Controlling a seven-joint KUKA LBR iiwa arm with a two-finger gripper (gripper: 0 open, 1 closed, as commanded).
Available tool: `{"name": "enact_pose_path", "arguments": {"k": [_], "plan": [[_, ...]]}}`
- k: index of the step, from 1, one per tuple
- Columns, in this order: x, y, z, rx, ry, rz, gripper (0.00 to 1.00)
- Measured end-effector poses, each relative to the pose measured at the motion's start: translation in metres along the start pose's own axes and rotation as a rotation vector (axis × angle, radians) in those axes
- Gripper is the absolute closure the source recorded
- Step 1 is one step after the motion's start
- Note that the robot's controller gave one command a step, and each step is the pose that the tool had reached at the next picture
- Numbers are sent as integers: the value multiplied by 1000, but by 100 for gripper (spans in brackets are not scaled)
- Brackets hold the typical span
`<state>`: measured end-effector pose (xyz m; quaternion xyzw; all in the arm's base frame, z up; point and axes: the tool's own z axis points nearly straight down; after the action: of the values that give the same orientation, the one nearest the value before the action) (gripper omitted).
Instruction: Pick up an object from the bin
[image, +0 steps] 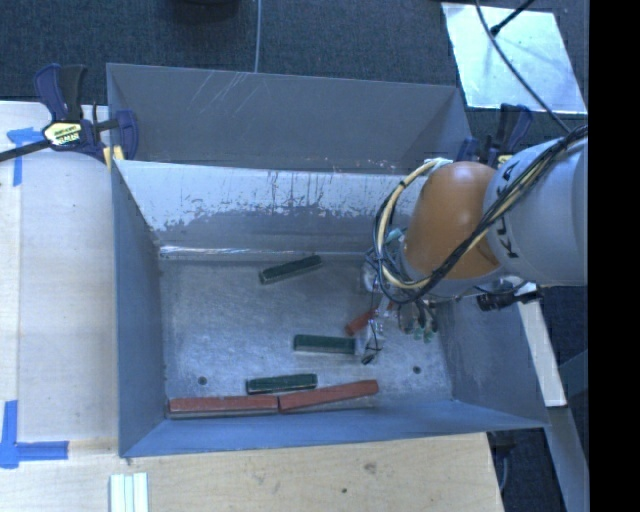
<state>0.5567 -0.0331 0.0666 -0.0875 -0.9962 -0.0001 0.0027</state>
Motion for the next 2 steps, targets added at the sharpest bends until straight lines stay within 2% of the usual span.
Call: {"name": "enact_pose_path", "arguments": {"k": [1, 2], "plan": [[-4, 0, -6, 0, -13, -1, 100], [29, -58, -5, -6, -10, -121, 100]]}}
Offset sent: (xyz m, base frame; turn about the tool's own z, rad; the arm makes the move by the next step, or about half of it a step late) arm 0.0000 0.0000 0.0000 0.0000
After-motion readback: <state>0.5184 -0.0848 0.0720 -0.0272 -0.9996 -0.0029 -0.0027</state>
